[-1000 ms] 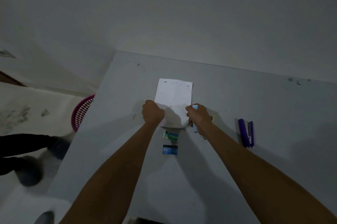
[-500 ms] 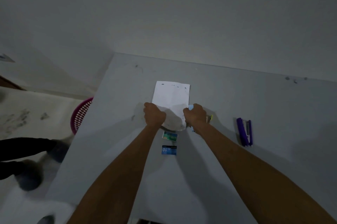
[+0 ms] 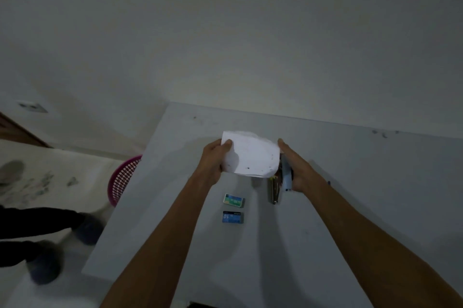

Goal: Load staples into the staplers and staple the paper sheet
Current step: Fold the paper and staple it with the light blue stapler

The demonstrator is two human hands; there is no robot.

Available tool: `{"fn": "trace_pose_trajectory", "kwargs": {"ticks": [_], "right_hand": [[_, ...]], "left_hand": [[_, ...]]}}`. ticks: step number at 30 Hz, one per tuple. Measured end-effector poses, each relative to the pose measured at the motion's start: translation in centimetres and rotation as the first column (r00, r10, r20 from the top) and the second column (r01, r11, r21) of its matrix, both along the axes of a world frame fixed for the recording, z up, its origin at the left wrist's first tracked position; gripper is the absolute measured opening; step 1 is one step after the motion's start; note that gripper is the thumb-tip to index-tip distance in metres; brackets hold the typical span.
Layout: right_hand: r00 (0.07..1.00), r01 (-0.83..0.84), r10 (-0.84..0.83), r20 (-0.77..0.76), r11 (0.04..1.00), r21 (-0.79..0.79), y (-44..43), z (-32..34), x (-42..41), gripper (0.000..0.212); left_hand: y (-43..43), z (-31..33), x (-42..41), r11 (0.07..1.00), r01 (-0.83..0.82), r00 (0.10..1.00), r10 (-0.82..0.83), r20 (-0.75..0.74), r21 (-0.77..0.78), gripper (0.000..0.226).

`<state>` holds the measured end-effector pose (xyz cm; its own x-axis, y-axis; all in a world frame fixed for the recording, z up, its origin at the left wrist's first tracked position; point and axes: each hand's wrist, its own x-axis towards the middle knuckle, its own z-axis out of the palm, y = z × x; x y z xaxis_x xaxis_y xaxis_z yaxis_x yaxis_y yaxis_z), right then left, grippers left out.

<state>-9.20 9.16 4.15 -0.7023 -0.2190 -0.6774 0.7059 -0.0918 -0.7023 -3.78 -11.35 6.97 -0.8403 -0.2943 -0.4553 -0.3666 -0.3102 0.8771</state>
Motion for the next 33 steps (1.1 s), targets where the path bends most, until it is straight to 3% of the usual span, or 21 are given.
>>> {"fn": "trace_pose_trajectory", "kwargs": {"ticks": [3, 7, 11, 14, 18, 21, 23, 25, 28, 31, 33], "right_hand": [[0.999, 0.039, -0.041, -0.012, 0.990, -0.135, 1.5, 1.4, 0.1, 0.048], [0.997, 0.020, -0.024, -0.074, 0.998, -0.058, 3.1, 3.0, 0.1, 0.047], [0.957, -0.015, 0.036, -0.289, 0.997, 0.073, 4.4, 4.2, 0.6, 0.029], [0.918, 0.026, 0.008, -0.396, 0.996, 0.082, 4.9, 4.4, 0.9, 0.018], [0.846, 0.093, 0.044, -0.531, 0.969, 0.229, 5.2, 5.1, 0.9, 0.042], [0.806, 0.095, 0.082, -0.586, 0.960, 0.265, 5.4, 5.4, 0.7, 0.050], [0.790, 0.105, 0.067, -0.609, 0.964, 0.243, 5.5, 5.6, 0.8, 0.051], [0.785, 0.110, 0.042, -0.618, 0.973, 0.205, 5.5, 6.1, 1.1, 0.049], [0.814, 0.124, -0.008, -0.581, 0.979, 0.160, 5.5, 6.5, 1.1, 0.035], [0.927, 0.146, -0.122, -0.354, 0.989, 0.041, 5.3, 6.5, 1.2, 0.016], [0.966, 0.066, -0.041, -0.255, 0.994, 0.091, 5.6, 6.4, 1.5, 0.036]], "left_hand": [[1.4, 0.6, 0.7, 0.999, 0.037, 0.999, -0.037, -0.020, 0.017, 0.027], [2.6, 0.8, 1.3, 0.996, 0.083, 0.996, -0.083, 0.011, -0.019, 0.020], [3.2, 1.1, 1.5, 0.994, 0.109, 0.992, -0.108, 0.065, 0.000, 0.009], [3.6, 1.6, 1.5, 0.992, 0.124, 0.989, -0.125, 0.083, 0.011, 0.008], [3.6, 2.4, 1.3, 0.996, 0.079, 0.995, -0.081, 0.051, 0.038, 0.021], [3.5, 3.0, 0.9, 0.977, 0.029, 0.997, -0.042, 0.059, 0.212, 0.012], [3.2, 3.1, 0.6, 0.956, 0.036, 0.994, -0.063, 0.086, 0.290, 0.030], [3.0, 3.2, 0.5, 0.964, 0.115, 0.988, -0.135, 0.071, 0.241, 0.037], [3.2, 3.3, 0.4, 0.980, 0.117, 0.991, -0.125, 0.039, 0.163, 0.023], [3.2, 3.4, 0.0, 0.985, 0.004, 1.000, -0.004, -0.001, 0.172, 0.020], [3.1, 3.4, -0.3, 0.984, -0.046, 0.999, 0.049, -0.012, 0.170, 0.026]]}}
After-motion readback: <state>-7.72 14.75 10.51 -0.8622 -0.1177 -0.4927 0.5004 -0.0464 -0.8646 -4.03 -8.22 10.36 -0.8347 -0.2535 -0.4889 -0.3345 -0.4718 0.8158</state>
